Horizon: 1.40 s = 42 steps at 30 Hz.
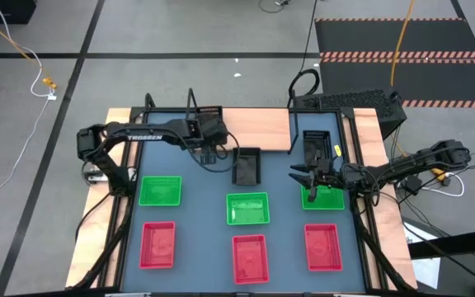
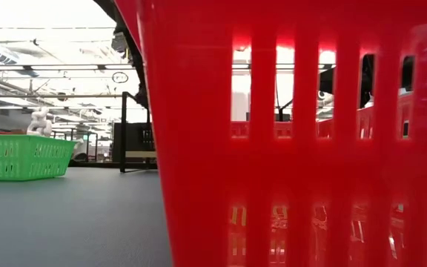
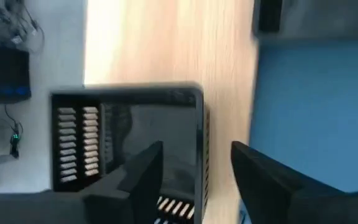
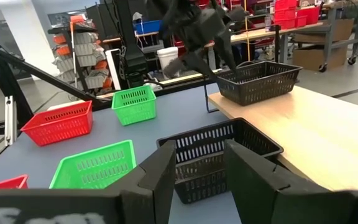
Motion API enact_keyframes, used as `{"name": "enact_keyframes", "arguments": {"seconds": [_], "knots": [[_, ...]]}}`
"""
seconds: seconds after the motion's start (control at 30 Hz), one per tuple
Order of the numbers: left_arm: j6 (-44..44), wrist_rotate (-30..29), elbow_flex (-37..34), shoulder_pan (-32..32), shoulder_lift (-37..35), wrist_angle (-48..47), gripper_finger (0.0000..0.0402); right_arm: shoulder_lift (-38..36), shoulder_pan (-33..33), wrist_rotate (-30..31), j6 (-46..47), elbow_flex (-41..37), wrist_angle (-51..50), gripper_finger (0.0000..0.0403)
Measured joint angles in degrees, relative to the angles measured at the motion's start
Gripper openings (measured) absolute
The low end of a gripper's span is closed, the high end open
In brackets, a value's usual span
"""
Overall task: Stack baskets on shelf by color
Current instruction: Put the middle green bin on the shelf
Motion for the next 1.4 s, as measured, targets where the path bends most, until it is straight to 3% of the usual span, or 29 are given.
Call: {"name": "enact_keyframes", "arguments": {"seconds": [0.1,0.33,0.57,0.73,1.0,1.17,1.4], "knots": [[-2.5,3.3,0.1,-1.8,-2.3,1.0,0.0219,0.0,0.1,-1.2,-1.1,0.0,0.5,0.0130],[-6.0,21.2,0.1,-8.7,-3.8,13.5,0.0232,0.0,0.1,-3.4,-1.3,0.0,0.5,0.0130],[-8.5,18.8,0.1,-14.8,0.0,23.8,0.0232,0.0,0.4,-3.3,-3.6,0.0,3.5,0.0130],[-9.6,14.8,0.0,-16.9,0.5,24.2,0.0232,0.0,2.3,-3.4,-6.5,0.0,6.6,0.0130],[-19.8,14.8,0.1,-19.4,-0.2,26.0,0.0232,1.3,5.1,-3.4,-13.5,3.1,4.2,0.0130],[-10.2,16.4,0.0,-22.2,1.0,17.6,0.0232,4.6,5.3,-1.5,-13.2,3.8,6.4,0.0130],[12.1,17.3,0.0,-29.4,0.9,6.1,0.0217,8.4,5.3,-0.3,-14.6,3.8,6.6,0.0130]]}}
